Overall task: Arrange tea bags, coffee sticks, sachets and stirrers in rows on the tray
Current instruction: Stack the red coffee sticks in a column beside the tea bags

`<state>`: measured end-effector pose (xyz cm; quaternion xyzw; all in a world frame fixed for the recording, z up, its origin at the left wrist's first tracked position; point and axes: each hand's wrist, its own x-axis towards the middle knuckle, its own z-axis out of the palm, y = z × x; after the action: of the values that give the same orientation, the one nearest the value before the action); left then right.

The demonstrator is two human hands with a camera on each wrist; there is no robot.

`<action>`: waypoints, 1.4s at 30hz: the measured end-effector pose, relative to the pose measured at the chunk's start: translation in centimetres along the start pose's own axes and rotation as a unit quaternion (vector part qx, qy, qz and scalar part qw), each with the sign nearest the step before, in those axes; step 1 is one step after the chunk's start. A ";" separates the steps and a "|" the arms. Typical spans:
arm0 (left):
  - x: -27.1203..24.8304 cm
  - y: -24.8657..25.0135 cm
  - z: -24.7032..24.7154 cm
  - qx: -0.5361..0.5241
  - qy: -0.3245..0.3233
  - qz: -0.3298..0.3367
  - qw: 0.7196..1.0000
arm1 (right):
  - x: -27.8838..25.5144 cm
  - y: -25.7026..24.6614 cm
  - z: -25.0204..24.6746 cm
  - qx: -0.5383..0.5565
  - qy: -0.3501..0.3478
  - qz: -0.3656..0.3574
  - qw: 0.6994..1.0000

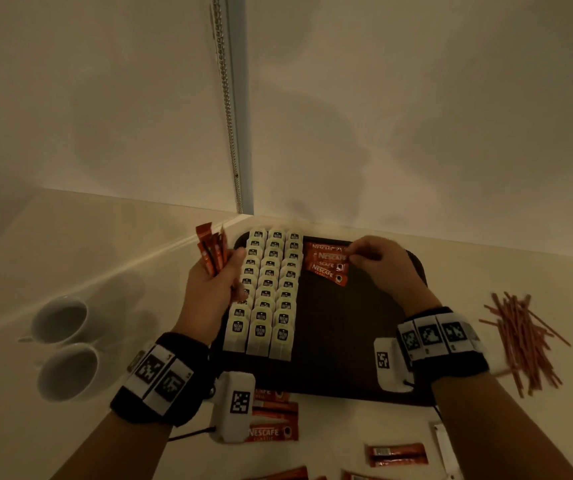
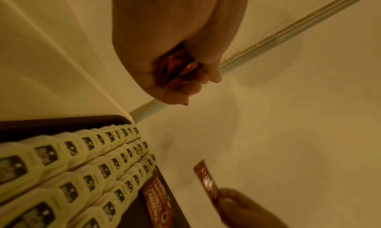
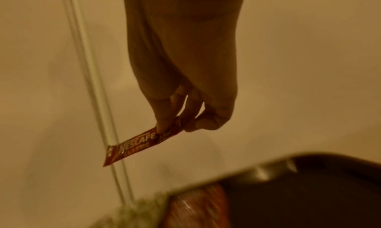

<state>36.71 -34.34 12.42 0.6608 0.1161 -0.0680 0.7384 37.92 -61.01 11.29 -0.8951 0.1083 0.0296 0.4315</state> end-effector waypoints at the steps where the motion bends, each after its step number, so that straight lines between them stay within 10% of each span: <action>1: 0.0 -0.2 -0.5 0.005 0.008 -0.010 1.000 | 0.2 1.4 0.5 -0.010 0.008 0.021 1.000; 9: 0.4 -2.1 -2.3 -0.006 0.019 -0.057 0.998 | 1.2 7.2 5.5 -0.053 -0.028 0.134 0.989; 42: 0.1 -1.0 -0.8 -0.040 -0.064 -0.119 0.990 | 5.1 8.4 6.9 -0.116 0.037 0.092 0.988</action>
<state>36.49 -33.68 11.31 0.6068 0.1491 -0.1923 0.7567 41.30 -61.53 -0.20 -0.9258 0.2018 0.0479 0.3160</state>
